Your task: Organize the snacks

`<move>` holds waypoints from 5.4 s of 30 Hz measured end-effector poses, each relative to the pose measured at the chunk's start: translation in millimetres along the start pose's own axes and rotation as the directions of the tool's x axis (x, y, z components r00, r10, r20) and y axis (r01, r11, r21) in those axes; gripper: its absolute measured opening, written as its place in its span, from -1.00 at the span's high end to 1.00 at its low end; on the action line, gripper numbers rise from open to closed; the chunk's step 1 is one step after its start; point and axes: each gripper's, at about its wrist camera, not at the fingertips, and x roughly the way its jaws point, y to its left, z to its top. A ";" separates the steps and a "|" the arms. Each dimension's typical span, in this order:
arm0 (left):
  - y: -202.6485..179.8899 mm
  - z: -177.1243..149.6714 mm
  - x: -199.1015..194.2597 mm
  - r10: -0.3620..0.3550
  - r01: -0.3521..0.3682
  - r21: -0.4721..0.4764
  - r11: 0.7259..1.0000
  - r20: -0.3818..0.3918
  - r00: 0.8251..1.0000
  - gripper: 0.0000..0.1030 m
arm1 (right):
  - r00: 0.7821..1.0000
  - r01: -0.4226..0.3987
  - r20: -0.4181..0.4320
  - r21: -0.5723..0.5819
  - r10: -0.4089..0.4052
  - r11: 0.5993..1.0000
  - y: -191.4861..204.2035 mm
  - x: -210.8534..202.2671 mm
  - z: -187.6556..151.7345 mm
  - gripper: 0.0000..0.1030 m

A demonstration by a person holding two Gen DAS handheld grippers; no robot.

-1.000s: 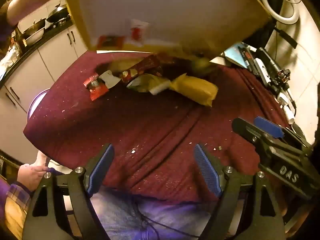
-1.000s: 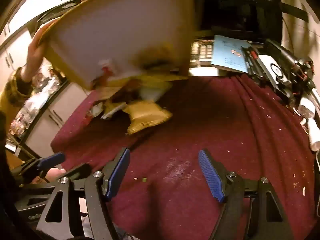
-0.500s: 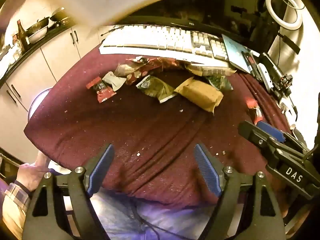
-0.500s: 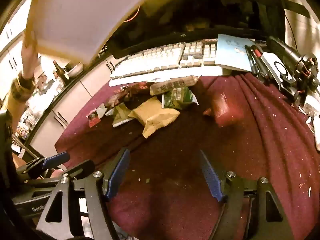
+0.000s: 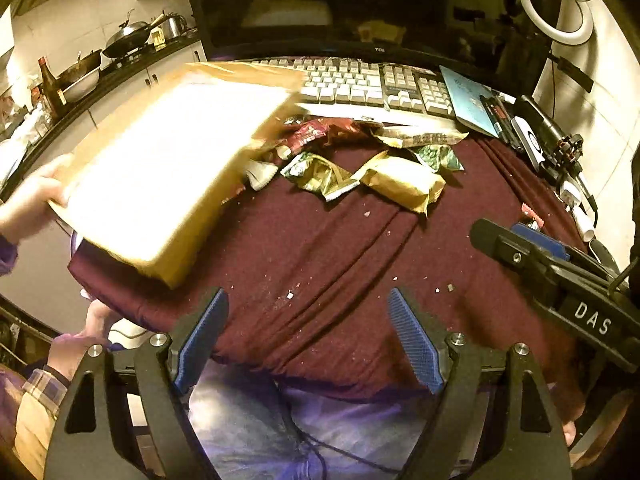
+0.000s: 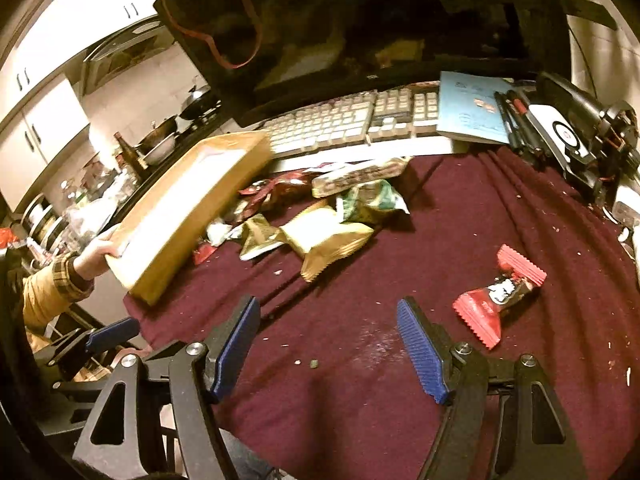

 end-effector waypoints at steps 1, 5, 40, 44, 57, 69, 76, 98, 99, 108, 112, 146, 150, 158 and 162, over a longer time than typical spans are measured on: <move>0.0 -0.1 -1.2 0.004 -0.004 0.002 1.000 0.004 1.000 -0.60 | 1.000 0.004 0.006 -0.003 -0.004 1.000 1.0 -1.2 -1.0 -0.42; 2.4 0.5 -3.2 -0.005 0.005 0.001 1.000 0.008 1.000 -0.60 | 1.000 0.007 0.000 -0.003 -0.007 1.000 -0.4 -1.1 1.6 -0.42; 15.1 30.0 20.8 -0.117 0.120 -0.046 0.992 0.055 0.992 -0.60 | 0.999 0.011 0.041 0.061 -0.013 0.998 -13.1 -3.8 15.0 -0.43; 23.4 43.3 27.2 -0.136 0.141 -0.100 0.985 0.063 0.989 -0.60 | 0.999 0.024 0.022 0.081 -0.026 0.996 -14.0 3.4 17.8 -0.43; 41.6 54.8 44.5 -0.232 0.234 -0.158 0.959 0.030 0.972 -0.60 | 0.999 0.027 0.029 0.058 -0.029 0.998 -11.2 1.5 28.0 -0.38; 41.9 47.5 53.5 -0.259 0.258 -0.160 0.953 0.018 0.966 -0.60 | 0.963 0.224 0.109 0.180 -0.246 0.958 -56.4 -24.9 46.7 -0.33; 46.7 46.3 53.0 -0.282 0.283 -0.189 0.940 0.031 0.959 -0.60 | 0.949 0.292 0.029 0.295 -0.314 0.910 -84.9 -11.3 21.9 -0.14; -50.2 91.8 98.2 -0.371 0.355 -0.134 0.925 -0.126 0.920 -0.60 | 0.973 0.181 0.107 0.206 -0.206 0.962 -77.6 15.2 48.6 0.57; -51.9 92.3 103.8 -0.361 0.342 -0.143 0.929 -0.139 0.922 -0.60 | 0.979 0.156 0.094 0.217 -0.180 0.964 -79.9 19.6 46.3 0.57; -72.4 90.7 127.2 -0.125 0.124 -0.017 0.992 -0.116 0.985 0.04 | 0.991 0.083 0.081 0.218 -0.103 0.972 -81.9 24.9 38.1 0.56; -50.8 68.5 110.9 -0.168 0.167 -0.026 0.986 -0.063 0.984 0.18 | 0.993 0.054 0.089 0.240 -0.077 0.969 -85.9 24.2 37.8 0.55; 229.7 39.8 74.6 0.024 0.022 -0.540 0.841 0.078 0.997 0.17 | 0.974 -0.216 -0.159 -0.442 0.160 0.871 230.8 139.4 35.5 0.57; 236.1 38.4 83.1 0.017 0.016 -0.540 0.841 0.056 0.998 0.17 | 0.980 -0.151 -0.187 -0.463 0.070 0.874 238.1 174.2 33.3 0.57; 232.6 36.8 83.3 0.076 -0.020 -0.531 0.847 0.084 0.994 0.01 | 0.988 -0.081 -0.152 -0.511 0.003 0.856 248.3 184.7 22.1 0.55; 233.2 35.0 74.1 0.082 0.008 -0.554 0.832 0.137 0.987 -0.20 | 0.991 -0.107 -0.126 -0.477 0.053 0.872 241.4 170.3 23.2 0.00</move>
